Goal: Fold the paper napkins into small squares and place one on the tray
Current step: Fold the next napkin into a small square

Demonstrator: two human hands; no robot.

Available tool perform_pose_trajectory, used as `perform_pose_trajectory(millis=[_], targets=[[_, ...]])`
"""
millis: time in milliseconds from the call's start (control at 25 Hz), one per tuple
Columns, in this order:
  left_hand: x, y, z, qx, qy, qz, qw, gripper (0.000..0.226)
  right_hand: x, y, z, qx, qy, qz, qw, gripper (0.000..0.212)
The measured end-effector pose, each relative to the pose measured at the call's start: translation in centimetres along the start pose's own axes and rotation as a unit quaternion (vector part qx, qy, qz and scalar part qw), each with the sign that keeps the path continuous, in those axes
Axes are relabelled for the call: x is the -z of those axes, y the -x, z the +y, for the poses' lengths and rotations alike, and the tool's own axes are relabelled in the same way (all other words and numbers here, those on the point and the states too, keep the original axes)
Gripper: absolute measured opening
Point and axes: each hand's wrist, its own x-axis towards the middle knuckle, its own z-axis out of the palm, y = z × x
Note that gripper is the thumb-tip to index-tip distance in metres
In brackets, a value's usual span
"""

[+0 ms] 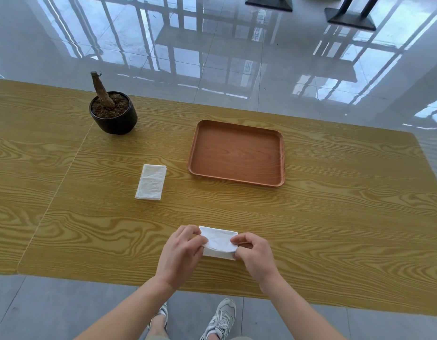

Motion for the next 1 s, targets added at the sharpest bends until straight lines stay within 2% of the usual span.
perform_pose_trajectory(millis=[120,200,280,360,480,600,720,1000], targets=[[0.0,0.5,0.0,-0.018,-0.021,-0.017,0.999,0.015,0.0,0.0,0.3,0.01,0.052,-0.013,0.999,0.029],[0.1,0.5,0.2,0.005,-0.024,-0.005,1.0,0.013,0.1,0.1,0.6,0.08,0.151,0.026,0.985,0.025],[-0.1,0.4,0.4,0.013,-0.04,0.016,0.999,0.017,0.2,0.3,1.3,0.2,0.29,0.103,0.93,0.023],[-0.9,0.5,0.4,-0.02,-0.085,-0.025,0.996,0.038,-0.3,0.6,2.2,0.279,0.405,0.089,0.866,0.041],[-1.9,1.4,0.3,-0.064,-0.146,-0.131,0.979,0.073,-1.3,1.1,4.2,0.295,0.508,0.007,0.809,0.067],[-2.3,2.0,-0.4,-0.066,-0.182,-0.179,0.965,0.083,-1.0,1.2,5.8,0.282,0.56,-0.027,0.778,0.087],[-2.1,2.1,-0.8,-0.068,-0.188,-0.197,0.96,0.084,-0.8,1.1,6.1,0.274,0.573,-0.045,0.771,0.096],[-2.2,2.2,-0.7,-0.06,-0.182,-0.192,0.963,0.087,-0.9,1.0,6.2,0.276,0.555,-0.034,0.784,0.096]])
